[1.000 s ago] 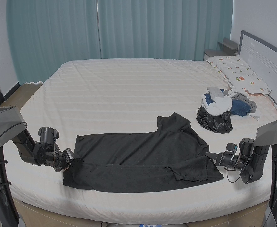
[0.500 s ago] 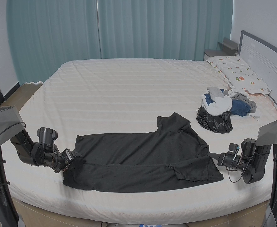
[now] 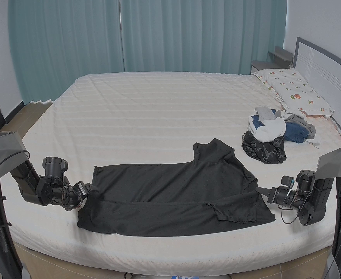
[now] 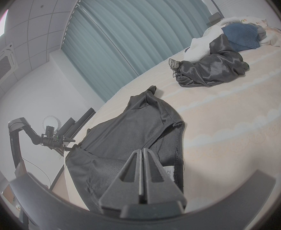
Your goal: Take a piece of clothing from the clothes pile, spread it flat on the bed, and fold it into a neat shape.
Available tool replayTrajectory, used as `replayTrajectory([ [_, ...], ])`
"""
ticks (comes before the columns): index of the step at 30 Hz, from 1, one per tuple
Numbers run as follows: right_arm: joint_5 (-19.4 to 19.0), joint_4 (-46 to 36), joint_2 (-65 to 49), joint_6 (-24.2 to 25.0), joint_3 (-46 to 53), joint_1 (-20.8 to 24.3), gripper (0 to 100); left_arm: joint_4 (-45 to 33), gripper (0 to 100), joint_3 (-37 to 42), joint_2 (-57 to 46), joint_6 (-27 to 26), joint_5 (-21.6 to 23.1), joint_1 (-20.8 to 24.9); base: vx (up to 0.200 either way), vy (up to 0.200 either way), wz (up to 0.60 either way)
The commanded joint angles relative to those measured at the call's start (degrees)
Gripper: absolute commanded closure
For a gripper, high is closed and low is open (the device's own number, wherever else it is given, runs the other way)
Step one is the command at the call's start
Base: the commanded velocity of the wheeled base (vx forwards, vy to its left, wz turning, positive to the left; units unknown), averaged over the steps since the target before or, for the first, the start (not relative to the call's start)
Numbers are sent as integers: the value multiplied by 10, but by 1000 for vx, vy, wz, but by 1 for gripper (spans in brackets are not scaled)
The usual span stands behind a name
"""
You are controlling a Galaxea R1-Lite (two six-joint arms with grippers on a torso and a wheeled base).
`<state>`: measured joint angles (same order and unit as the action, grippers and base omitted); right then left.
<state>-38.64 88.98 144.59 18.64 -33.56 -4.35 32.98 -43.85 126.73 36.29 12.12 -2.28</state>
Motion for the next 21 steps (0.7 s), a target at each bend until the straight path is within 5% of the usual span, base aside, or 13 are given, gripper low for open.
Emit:
replayTrajectory([
  [1,2,5,-3,1,-2,0,100,2,0,3,-3,-1,-1,-4,0,0,0],
  [7,44,5,-3,18,-19,0,100,2,0,3,-19,4,2,-11,0,0,0],
  [12,45,5,-19,57,-15,0,100,0,0,3,-23,5,2,-12,0,0,0],
  [21,45,5,-14,54,-12,9,100,1,0,4,-22,5,2,-12,0,0,0],
])
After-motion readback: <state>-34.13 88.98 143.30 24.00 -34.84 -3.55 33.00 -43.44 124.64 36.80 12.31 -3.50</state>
